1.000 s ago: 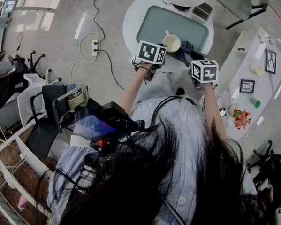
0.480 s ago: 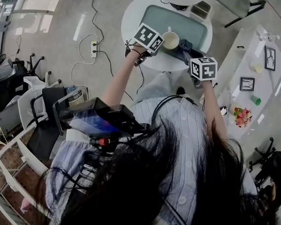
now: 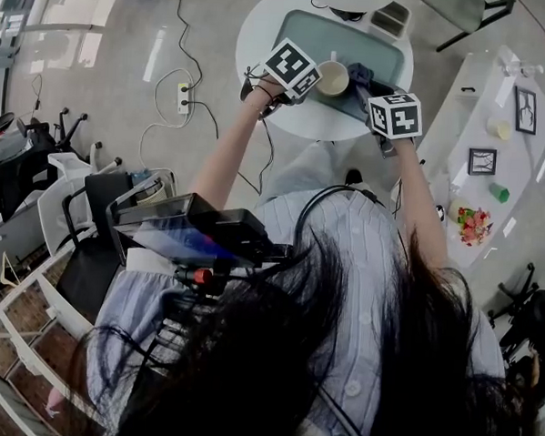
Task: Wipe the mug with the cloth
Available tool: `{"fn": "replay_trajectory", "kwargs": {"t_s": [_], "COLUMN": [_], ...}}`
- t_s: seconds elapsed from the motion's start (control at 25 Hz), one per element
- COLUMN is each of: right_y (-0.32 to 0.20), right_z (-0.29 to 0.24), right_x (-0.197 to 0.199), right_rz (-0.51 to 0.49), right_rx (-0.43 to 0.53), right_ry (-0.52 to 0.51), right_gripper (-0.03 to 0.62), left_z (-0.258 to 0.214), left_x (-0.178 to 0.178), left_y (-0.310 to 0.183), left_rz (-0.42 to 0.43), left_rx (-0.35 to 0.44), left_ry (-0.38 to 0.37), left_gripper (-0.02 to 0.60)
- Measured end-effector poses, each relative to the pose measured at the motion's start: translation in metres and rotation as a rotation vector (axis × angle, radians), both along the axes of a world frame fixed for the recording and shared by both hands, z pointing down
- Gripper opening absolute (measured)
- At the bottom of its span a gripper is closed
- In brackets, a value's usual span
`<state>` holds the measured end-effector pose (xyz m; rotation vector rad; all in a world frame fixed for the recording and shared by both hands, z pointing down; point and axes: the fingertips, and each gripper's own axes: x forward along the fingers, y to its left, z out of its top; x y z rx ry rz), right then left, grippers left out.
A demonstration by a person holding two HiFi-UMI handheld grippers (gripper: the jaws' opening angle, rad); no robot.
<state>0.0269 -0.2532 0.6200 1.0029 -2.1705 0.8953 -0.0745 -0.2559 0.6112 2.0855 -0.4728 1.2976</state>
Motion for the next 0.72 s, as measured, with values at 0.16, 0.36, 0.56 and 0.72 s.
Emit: {"fn": "replay_trajectory", "kwargs": {"t_s": [0.16,0.36,0.56,0.72], "right_y": [-0.012,-0.018,-0.004,0.010], "right_z": [0.000,0.002,0.000,-0.003], "right_x": [-0.007,-0.017,-0.021,-0.025], "right_rz": [-0.035,-0.071,-0.047,-0.034], "right_rx": [0.014,0.017,0.006,-0.004], "right_ry": [0.000,-0.004,-0.028,-0.043], "right_gripper": [0.106,0.106,0.106,0.106], "left_z": [0.000,0.003,0.002,0.001], "left_x": [0.001,-0.001,0.001,0.006], "left_y": [-0.002,-0.012,-0.024,-0.033], "left_rz": [0.055,0.122,0.156,0.194], "left_rx": [0.001,0.014,0.042,0.068], "left_ry": [-0.006,-0.025,-0.040,-0.057], "left_gripper": [0.057,0.057,0.057,0.057]}}
